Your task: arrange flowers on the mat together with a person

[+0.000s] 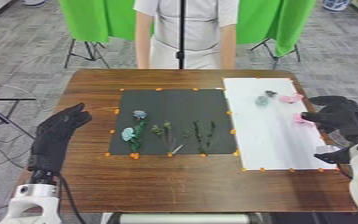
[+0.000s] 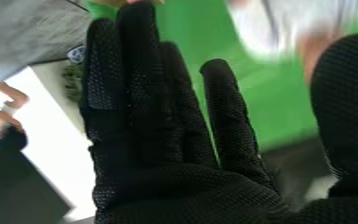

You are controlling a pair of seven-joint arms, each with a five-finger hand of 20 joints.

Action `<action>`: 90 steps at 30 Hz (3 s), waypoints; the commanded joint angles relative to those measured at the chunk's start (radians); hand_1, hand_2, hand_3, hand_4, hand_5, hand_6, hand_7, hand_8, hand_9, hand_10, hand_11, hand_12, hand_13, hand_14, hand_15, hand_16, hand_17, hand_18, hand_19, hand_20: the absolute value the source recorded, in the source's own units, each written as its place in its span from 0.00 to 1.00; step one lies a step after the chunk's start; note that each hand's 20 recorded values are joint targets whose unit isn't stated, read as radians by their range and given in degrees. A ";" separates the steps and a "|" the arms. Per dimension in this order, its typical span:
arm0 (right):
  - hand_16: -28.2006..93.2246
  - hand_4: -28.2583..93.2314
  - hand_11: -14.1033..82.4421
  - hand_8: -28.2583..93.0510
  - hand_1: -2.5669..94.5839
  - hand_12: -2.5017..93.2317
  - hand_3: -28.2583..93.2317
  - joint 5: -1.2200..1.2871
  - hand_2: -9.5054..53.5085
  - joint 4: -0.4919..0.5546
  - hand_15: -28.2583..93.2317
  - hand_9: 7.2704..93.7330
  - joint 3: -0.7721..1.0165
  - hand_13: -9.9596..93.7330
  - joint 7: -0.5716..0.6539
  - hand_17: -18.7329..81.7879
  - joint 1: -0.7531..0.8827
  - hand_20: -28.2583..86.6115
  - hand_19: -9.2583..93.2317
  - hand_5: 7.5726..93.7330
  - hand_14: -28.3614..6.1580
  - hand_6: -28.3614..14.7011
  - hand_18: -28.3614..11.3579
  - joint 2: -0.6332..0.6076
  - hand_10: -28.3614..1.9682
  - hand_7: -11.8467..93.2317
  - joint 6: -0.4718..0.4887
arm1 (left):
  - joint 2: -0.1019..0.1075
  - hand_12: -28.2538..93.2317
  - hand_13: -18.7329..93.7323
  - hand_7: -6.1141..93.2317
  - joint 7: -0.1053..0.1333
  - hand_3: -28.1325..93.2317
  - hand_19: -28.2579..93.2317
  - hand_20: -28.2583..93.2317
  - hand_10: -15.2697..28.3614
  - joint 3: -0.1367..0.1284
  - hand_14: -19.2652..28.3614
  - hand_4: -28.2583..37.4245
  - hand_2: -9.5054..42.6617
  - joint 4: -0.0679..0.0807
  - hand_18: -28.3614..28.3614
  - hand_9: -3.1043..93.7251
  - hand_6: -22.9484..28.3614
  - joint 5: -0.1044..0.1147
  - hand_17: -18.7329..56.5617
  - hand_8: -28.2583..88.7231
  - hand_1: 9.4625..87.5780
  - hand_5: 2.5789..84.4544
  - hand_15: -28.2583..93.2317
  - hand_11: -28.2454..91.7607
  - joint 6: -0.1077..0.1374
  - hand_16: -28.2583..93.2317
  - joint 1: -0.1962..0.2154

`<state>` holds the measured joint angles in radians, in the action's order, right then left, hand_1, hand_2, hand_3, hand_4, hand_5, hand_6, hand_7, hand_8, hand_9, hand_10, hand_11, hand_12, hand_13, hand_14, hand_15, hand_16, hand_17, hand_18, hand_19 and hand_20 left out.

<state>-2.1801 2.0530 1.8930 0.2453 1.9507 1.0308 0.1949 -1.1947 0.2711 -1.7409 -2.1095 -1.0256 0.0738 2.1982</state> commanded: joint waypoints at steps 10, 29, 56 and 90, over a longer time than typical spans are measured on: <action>0.41 0.02 0.30 0.16 0.41 0.19 0.75 -0.343 0.00 -0.334 0.51 0.85 -0.237 1.00 0.023 0.90 -0.321 0.52 0.78 0.54 0.69 0.65 0.55 -0.174 0.46 0.22 0.145 | -0.007 0.35 0.50 0.22 0.002 0.77 0.31 0.42 0.65 0.001 0.77 0.19 0.17 -0.002 0.73 0.53 0.48 0.009 0.34 0.18 0.27 0.59 0.39 0.40 0.014 0.27 0.019; 0.36 0.01 0.33 0.16 0.49 0.19 0.76 -0.328 0.00 -0.432 0.60 0.93 -0.303 1.00 -0.024 0.93 -0.331 0.49 0.83 0.60 0.75 0.67 0.57 -0.124 0.54 0.24 0.157 | -0.005 0.35 0.49 0.22 0.006 0.77 0.31 0.42 0.65 0.005 0.77 0.19 0.17 0.002 0.73 0.53 0.48 0.013 0.34 0.18 0.27 0.59 0.39 0.40 0.015 0.27 0.017; 0.34 0.05 0.45 0.28 0.71 0.25 0.66 -0.178 0.00 -0.135 0.70 1.00 -0.374 1.00 -0.041 0.96 -0.409 0.46 0.93 0.90 0.79 0.69 0.53 -0.248 0.65 0.27 0.037 | -0.002 0.35 0.50 0.22 -0.002 0.77 0.32 0.42 0.65 -0.016 0.77 0.19 0.18 -0.006 0.73 0.53 0.47 0.020 0.34 0.18 0.27 0.59 0.39 0.40 0.019 0.27 0.036; 0.36 0.01 0.59 0.26 0.66 0.19 0.69 -0.509 0.00 -0.444 0.77 1.00 -1.073 1.00 -0.472 0.94 -0.885 0.55 1.00 0.89 0.83 0.76 0.47 0.165 0.68 0.29 0.080 | -0.008 0.35 0.50 0.22 -0.008 0.77 0.32 0.42 0.64 0.011 0.77 0.20 0.18 0.008 0.73 0.53 0.47 0.021 0.34 0.18 0.27 0.59 0.39 0.40 0.021 0.27 0.018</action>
<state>-2.6426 1.6087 0.8347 -0.2429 1.0367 1.2019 0.2596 -1.1951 0.2710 -1.7338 -2.1046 -1.0124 0.0935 2.2037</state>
